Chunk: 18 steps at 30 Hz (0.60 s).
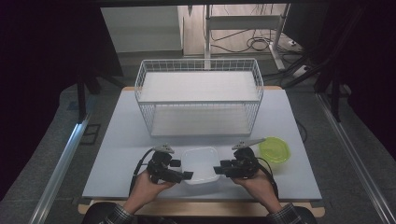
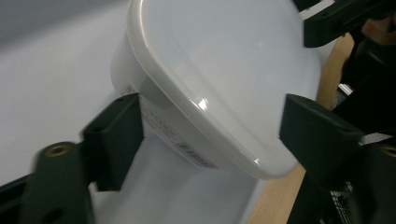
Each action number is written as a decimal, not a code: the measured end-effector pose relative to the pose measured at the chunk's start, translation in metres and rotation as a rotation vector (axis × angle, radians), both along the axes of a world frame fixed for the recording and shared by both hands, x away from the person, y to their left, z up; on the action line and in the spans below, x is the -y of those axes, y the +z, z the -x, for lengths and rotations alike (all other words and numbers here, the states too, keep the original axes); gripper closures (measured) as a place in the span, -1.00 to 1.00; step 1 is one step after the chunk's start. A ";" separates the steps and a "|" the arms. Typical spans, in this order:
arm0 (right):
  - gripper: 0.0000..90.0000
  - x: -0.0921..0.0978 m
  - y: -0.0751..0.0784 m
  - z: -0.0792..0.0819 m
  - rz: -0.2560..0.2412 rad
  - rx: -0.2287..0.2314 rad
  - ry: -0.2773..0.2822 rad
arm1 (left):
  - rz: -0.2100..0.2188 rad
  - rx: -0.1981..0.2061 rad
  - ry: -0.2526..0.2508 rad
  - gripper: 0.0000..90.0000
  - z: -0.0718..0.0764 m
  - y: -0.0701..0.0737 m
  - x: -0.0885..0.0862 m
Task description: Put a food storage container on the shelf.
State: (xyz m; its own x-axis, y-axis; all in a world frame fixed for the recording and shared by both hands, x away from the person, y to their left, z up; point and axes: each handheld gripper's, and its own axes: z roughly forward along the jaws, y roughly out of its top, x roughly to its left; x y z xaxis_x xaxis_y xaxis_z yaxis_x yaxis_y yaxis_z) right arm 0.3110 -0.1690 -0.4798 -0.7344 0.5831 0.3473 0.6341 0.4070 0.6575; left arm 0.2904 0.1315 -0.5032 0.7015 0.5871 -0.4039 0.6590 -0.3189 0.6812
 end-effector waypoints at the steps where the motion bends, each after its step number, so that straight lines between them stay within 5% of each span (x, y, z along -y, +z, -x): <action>1: 0.14 0.001 -0.001 -0.003 -0.005 -0.014 -0.009 | -0.005 0.017 0.000 -0.15 0.001 0.002 -0.001; 6: 0.16 0.004 -0.005 -0.009 -0.030 -0.046 -0.015 | 0.001 0.011 0.005 -0.03 0.002 0.003 -0.003; 11: 0.40 0.010 -0.002 -0.012 -0.075 -0.120 -0.065 | 0.002 0.010 0.015 0.16 0.006 0.005 -0.004; 18: 0.62 0.011 0.005 -0.007 -0.072 -0.094 -0.090 | -0.001 0.062 0.094 0.46 0.009 0.012 -0.008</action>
State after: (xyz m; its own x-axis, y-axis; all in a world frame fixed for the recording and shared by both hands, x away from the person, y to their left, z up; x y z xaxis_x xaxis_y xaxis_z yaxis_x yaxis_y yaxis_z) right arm 0.3179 -0.1795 -0.4744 -0.6426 0.6158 0.4559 0.7261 0.2996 0.6189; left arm 0.2814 0.1391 -0.4911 0.6667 0.6523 -0.3607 0.6430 -0.2584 0.7210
